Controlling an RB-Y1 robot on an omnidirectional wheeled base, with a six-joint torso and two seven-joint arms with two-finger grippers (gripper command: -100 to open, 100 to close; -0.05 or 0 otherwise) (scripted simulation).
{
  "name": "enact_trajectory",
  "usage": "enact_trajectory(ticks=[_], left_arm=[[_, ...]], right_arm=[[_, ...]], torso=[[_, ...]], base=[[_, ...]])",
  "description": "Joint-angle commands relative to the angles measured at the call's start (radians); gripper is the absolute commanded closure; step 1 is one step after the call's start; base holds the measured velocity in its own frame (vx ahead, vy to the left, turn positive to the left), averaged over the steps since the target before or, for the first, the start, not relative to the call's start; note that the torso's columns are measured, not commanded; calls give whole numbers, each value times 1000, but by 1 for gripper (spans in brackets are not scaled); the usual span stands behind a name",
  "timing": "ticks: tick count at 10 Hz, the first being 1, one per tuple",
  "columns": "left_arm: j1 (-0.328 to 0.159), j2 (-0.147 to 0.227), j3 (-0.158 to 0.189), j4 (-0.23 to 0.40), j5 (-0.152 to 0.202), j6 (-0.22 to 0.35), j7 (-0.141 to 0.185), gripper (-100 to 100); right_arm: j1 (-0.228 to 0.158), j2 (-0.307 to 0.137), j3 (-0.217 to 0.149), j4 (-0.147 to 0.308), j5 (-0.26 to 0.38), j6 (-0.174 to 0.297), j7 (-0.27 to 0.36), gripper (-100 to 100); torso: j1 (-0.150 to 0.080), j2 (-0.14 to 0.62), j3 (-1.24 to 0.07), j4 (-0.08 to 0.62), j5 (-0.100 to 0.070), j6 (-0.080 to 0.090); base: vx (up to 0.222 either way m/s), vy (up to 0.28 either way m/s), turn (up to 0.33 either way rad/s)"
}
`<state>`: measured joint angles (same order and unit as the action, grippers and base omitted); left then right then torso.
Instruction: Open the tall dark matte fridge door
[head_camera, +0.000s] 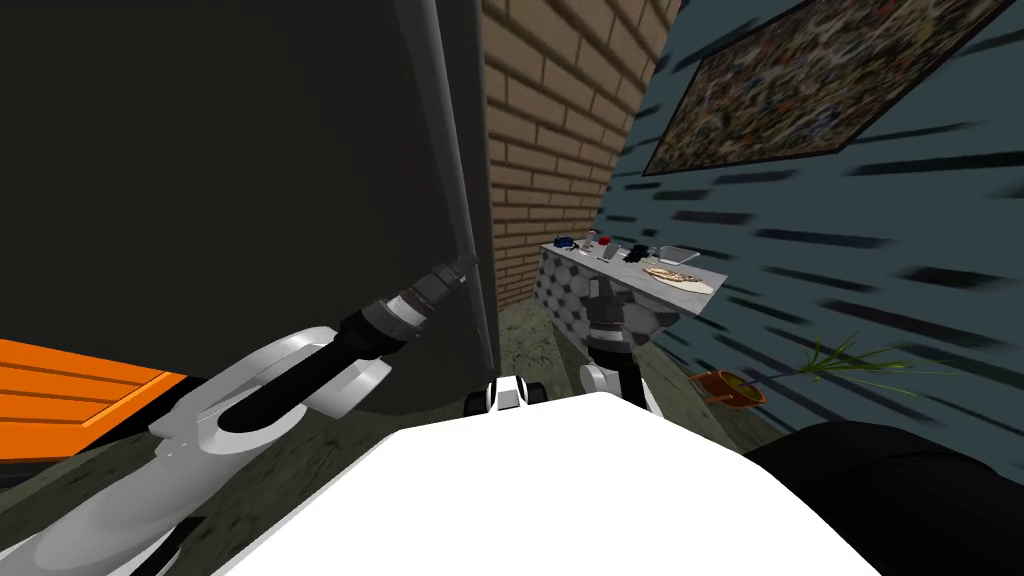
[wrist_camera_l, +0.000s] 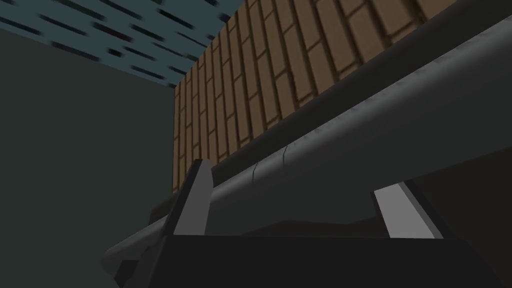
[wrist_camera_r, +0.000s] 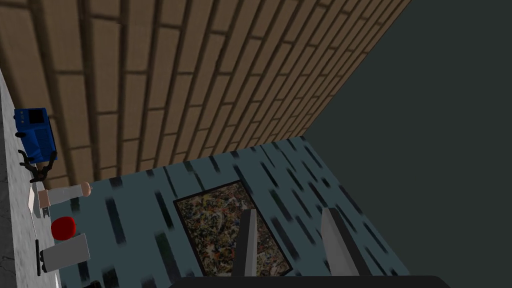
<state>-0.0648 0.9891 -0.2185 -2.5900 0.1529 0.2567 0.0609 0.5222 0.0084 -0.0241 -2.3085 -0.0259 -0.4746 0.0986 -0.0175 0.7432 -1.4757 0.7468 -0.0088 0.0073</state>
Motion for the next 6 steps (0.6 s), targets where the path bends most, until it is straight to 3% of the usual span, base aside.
enact_trajectory(ticks=[1, 3, 4, 6], left_arm=[[-71, -2, 1, -19, 3, -12, 4, 100], [-106, -2, 1, -19, 3, -12, 4, 100], [-76, 38, -8, 0, 22, 17, 20, 100], [-89, 104, 5, -5, 58, 32, 48, 100]], right_arm=[[0, 0, 0, 0, 0, 0, 0, 0], [0, 0, 0, 0, 0, 0, 0, 0], [0, 0, 0, 0, 0, 0, 0, 0], [0, 0, 0, 0, 0, 0, 0, 0]], torso=[[-2, 2, 0, 3, -1, -1], [-5, 11, 6, 9, -3, 1], [-7, 16, 9, 12, -4, 1], [1, 18, 13, 4, 1, -2]], base=[[-1, 2, 20], [14, 1, 5], [-35, 22, 27], [-171, 39, -11]])
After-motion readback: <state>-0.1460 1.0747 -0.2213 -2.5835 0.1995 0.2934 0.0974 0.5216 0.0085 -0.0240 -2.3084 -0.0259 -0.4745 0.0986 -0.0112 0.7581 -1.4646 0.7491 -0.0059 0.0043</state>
